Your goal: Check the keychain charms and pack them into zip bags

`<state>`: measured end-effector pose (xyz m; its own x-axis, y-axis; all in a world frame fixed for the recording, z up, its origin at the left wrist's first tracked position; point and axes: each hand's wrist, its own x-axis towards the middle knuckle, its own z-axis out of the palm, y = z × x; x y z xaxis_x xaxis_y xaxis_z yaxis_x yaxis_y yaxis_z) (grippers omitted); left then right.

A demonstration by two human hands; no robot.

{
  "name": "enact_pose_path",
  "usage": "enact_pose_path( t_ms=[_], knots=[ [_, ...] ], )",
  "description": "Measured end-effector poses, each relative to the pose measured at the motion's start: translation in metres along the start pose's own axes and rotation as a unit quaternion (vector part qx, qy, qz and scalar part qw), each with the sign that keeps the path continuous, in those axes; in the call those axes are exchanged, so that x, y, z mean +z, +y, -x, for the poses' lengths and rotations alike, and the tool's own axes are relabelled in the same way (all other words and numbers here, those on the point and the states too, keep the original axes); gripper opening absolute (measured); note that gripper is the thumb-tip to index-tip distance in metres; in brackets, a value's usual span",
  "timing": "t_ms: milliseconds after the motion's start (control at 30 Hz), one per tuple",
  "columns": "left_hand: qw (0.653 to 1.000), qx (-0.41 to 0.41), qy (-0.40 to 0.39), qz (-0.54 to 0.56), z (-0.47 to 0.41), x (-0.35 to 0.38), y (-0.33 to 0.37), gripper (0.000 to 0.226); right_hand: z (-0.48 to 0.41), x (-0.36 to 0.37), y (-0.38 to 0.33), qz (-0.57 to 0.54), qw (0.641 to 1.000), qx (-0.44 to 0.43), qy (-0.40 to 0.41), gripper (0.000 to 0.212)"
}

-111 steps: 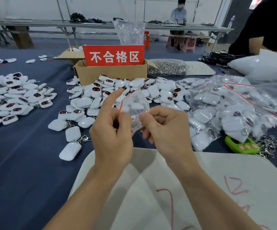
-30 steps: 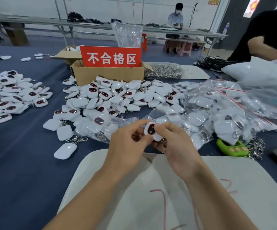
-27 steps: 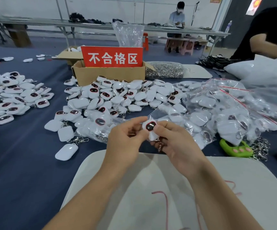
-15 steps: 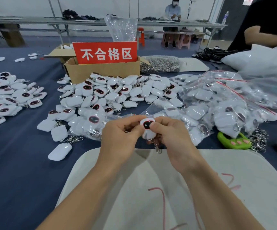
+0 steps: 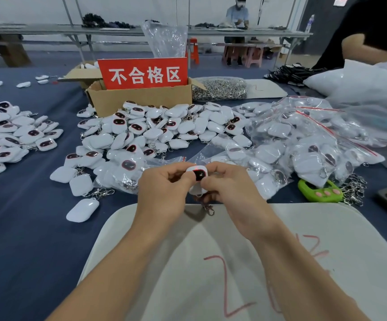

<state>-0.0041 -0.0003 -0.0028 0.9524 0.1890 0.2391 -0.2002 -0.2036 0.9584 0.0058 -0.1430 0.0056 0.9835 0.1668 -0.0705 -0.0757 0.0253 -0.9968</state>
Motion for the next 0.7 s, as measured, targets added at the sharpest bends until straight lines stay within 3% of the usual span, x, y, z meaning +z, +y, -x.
enact_pose_path(
  t_ms=[133,500,700],
  knots=[
    [1.000,-0.019,-0.001,-0.023,-0.0044,-0.0009,-0.0028,0.023,-0.0031,0.0005,0.0020,0.010,1.000,0.011,-0.003,0.031],
    [0.999,-0.023,-0.031,-0.007,-0.0045,-0.0008,-0.0043,0.027,-0.0006,0.0026,0.0037,0.012,1.000,0.006,0.025,0.021],
    [0.999,-0.025,-0.031,-0.002,-0.0020,0.0000,-0.0006,0.011,0.0013,0.0007,0.0030,0.017,0.999,-0.001,0.041,0.021]
  ],
)
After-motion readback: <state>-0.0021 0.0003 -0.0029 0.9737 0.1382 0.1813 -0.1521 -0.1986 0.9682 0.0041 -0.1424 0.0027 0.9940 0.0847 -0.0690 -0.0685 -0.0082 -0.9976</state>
